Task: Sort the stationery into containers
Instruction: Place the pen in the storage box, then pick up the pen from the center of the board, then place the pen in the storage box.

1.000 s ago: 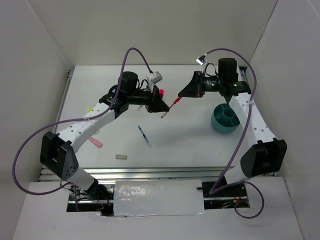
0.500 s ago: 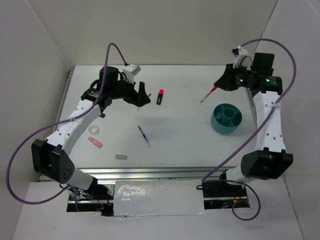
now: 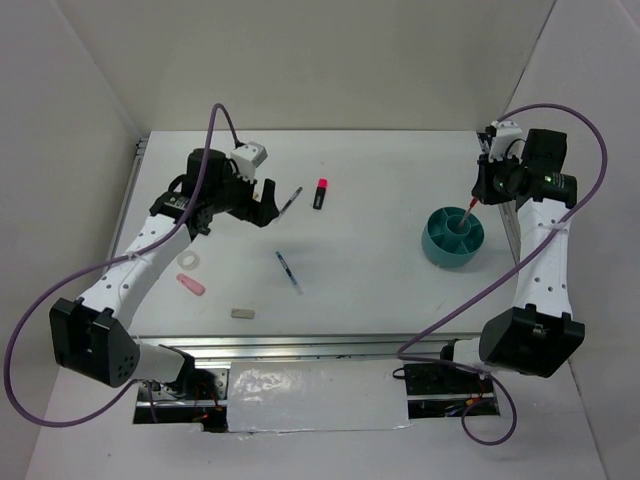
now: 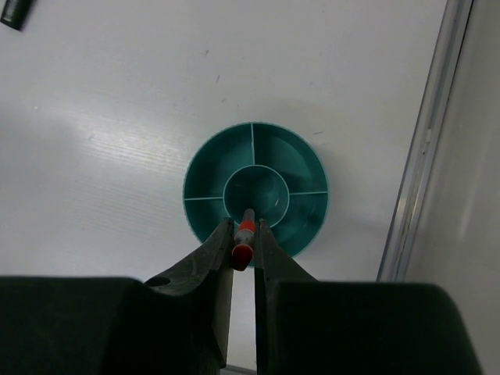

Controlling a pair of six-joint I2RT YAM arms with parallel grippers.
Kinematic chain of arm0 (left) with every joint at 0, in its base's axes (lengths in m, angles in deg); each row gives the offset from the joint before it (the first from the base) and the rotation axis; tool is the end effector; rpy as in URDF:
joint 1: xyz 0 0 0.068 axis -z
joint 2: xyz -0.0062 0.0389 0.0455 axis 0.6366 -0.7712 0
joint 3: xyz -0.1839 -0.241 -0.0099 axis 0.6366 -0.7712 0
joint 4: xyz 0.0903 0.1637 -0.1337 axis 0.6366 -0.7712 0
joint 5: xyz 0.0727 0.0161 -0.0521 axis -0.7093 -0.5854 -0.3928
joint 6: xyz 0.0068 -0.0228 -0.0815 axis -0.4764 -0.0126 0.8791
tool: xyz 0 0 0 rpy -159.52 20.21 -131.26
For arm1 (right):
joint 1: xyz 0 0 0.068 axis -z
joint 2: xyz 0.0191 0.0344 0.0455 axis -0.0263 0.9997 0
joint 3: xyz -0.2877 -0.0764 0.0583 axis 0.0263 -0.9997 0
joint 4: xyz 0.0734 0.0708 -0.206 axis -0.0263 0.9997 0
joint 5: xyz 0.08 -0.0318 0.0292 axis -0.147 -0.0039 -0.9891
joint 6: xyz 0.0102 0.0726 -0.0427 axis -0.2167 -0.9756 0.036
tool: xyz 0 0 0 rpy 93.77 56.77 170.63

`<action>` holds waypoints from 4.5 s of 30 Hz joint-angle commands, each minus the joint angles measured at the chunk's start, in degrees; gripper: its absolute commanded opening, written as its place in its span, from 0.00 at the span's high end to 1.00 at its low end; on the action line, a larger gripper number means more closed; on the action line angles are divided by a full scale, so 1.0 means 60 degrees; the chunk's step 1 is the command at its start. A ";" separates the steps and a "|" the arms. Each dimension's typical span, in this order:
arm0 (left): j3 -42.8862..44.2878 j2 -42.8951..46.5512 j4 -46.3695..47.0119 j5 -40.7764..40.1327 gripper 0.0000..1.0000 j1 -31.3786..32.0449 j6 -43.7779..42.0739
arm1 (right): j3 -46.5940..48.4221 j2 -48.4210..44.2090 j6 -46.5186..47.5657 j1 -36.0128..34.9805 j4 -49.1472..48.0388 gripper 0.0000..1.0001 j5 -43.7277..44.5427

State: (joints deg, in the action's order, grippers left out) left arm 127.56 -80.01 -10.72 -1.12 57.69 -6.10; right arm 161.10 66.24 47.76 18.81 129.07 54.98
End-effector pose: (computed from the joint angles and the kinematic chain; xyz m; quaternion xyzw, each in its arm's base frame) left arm 0.2798 -0.1132 0.3676 0.1823 0.8411 -0.2087 0.4645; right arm 0.2573 -0.0523 0.3971 -0.1156 0.8963 0.0203 0.4277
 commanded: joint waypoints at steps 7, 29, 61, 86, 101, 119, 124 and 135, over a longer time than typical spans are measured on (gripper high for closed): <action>-0.0784 0.0359 -0.0527 0.1719 0.06 0.0050 -0.3208 | -0.0924 0.0012 0.0260 0.0032 -0.1252 1.00 0.0251; 0.2685 -0.4868 -0.5757 0.1724 0.19 0.1515 -1.5019 | -0.0691 0.0320 -0.0047 0.0002 -0.0712 0.47 -0.0085; 0.0782 -0.5254 -0.3079 0.1604 1.00 0.2189 -1.2552 | -0.1789 -0.2478 -0.2742 -0.0187 -0.1047 0.47 -0.4817; 0.0797 -0.0740 0.1684 0.0653 1.00 0.4430 -0.1002 | -0.1877 -0.0663 -0.6654 -0.3468 -0.3816 0.14 -0.6795; 0.1691 -0.1312 0.1727 0.0272 1.00 0.4431 -0.0754 | -0.2317 -0.0428 -0.5980 -0.4128 -0.3450 0.37 -0.6546; 0.1516 -0.0903 0.1420 0.0551 0.01 0.4183 -0.0827 | -0.1177 -0.0472 -0.4753 -0.3223 -0.1904 1.00 -0.6181; 0.2129 -0.0960 0.0470 -0.0094 0.01 0.3435 -0.0839 | 0.0872 0.0128 -0.1696 -0.1320 0.0924 1.00 -0.3538; 0.2993 -0.2204 -0.0732 -0.1397 0.01 0.2849 -0.1163 | 0.0000 -0.0033 0.0655 -0.0130 0.0770 1.00 0.0440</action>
State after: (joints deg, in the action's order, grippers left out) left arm 142.77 -90.26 -12.68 -5.32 74.91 -12.04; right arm 163.33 66.72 46.18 17.32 133.51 49.93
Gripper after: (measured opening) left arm 0.993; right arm 0.210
